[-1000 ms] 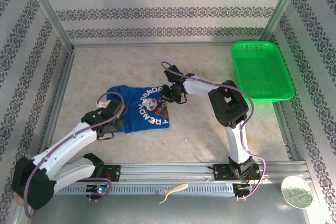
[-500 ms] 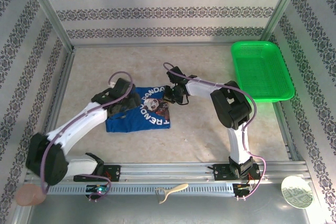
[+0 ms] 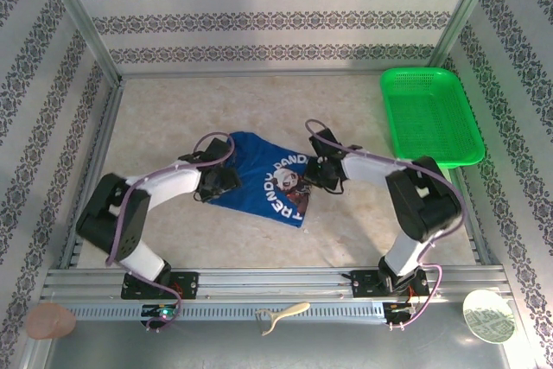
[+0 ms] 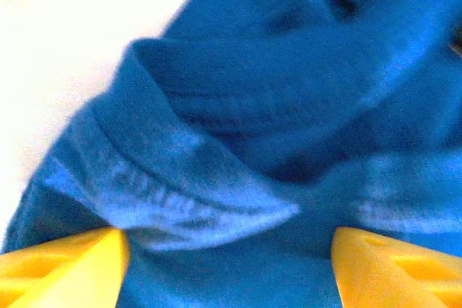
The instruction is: Fold the inside-out t-shirt
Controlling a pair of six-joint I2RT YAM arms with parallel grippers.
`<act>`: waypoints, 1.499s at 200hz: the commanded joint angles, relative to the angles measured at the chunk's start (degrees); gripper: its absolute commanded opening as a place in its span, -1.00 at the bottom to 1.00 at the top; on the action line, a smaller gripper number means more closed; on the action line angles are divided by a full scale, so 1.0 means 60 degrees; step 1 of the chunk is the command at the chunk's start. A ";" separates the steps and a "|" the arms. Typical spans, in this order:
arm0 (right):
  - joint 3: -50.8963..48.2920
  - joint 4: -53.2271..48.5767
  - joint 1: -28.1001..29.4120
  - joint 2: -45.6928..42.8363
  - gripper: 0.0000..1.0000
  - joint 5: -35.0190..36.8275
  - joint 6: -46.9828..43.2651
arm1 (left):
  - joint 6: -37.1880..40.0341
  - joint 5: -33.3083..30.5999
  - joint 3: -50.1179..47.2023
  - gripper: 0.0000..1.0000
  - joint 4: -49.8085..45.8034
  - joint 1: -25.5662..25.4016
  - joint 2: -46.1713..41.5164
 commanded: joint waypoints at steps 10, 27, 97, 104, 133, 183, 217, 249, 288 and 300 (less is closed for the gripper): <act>-0.2527 -0.0187 0.0919 -0.1914 -1.00 0.0907 0.1763 | 0.1752 0.1356 0.2260 0.50 0.1243 0.0361 0.2184; -0.3650 -0.0037 0.1969 -0.3072 -0.69 0.1104 0.3080 | 0.2587 0.1965 0.3763 0.50 0.1092 0.0449 0.3536; -0.2548 -0.2084 0.0553 -0.6463 0.00 0.0686 0.1706 | 0.4330 0.3305 0.8716 0.54 -0.0818 0.1397 0.5433; -0.2195 -0.1864 -0.0164 -0.6173 0.03 0.0295 0.1036 | 0.4346 0.3351 0.8818 0.55 -0.1060 0.1461 0.5231; 0.0239 -0.1116 -0.2081 -0.3524 0.23 -0.1275 -0.1519 | 0.4020 0.3785 0.8368 0.59 -0.1117 0.1481 0.4429; 0.4991 -0.1704 -0.2614 0.1636 0.26 -0.2111 -0.3445 | 0.3061 0.4328 0.7502 0.62 0.0005 0.1347 0.4628; 0.6205 -0.2014 -0.2662 0.3142 0.20 -0.1972 -0.3669 | 0.2990 0.4379 0.7595 0.63 0.0030 0.1233 0.5074; 0.6711 -0.2090 -0.2727 0.3983 -0.03 -0.1993 -0.3842 | 0.2960 0.4521 0.7542 0.64 0.0149 0.1177 0.5435; 0.7487 -0.2108 -0.2957 0.4573 -1.00 -0.2318 -0.3839 | 0.3219 0.4436 0.7419 0.64 0.0049 0.1171 0.5839; 0.7638 -0.2006 -0.2995 0.4606 -1.00 -0.2371 -0.3822 | 0.3339 0.4366 0.7433 0.64 -0.0065 0.1171 0.5944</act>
